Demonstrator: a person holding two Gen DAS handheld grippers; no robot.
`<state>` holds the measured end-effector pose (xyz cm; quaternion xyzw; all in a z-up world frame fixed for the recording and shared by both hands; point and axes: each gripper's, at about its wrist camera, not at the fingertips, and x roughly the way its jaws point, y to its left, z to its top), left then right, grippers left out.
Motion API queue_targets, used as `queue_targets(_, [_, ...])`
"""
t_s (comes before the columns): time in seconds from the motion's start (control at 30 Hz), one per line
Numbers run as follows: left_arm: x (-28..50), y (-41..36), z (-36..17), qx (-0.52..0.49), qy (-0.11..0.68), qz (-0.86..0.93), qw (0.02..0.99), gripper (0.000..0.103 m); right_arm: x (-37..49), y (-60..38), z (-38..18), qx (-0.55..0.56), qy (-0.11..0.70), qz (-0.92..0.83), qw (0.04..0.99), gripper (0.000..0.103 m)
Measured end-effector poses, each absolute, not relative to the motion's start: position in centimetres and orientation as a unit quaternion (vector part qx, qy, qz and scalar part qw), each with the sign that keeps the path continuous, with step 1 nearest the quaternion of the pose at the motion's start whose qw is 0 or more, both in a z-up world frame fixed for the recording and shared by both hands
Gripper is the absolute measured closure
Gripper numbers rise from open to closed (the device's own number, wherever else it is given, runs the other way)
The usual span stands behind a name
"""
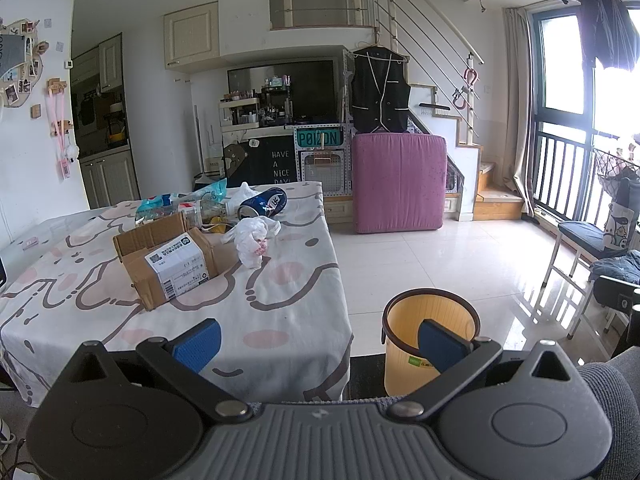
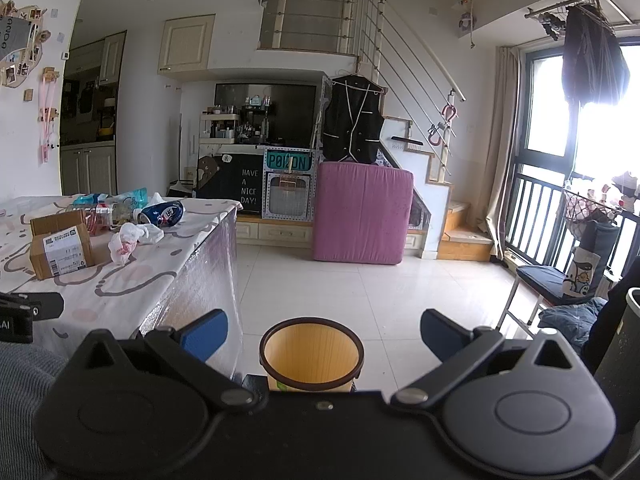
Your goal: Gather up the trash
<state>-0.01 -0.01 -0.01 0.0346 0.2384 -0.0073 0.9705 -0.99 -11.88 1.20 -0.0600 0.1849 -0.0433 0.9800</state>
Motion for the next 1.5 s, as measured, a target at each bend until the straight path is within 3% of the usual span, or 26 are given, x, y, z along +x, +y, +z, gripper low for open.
queue_targets(1.5, [-0.01, -0.01, -0.01, 0.035, 0.237, -0.007, 0.971, 0.000, -0.67, -11.69, 1.26, -0.060, 0.187, -0.045, 0.980, 0.000])
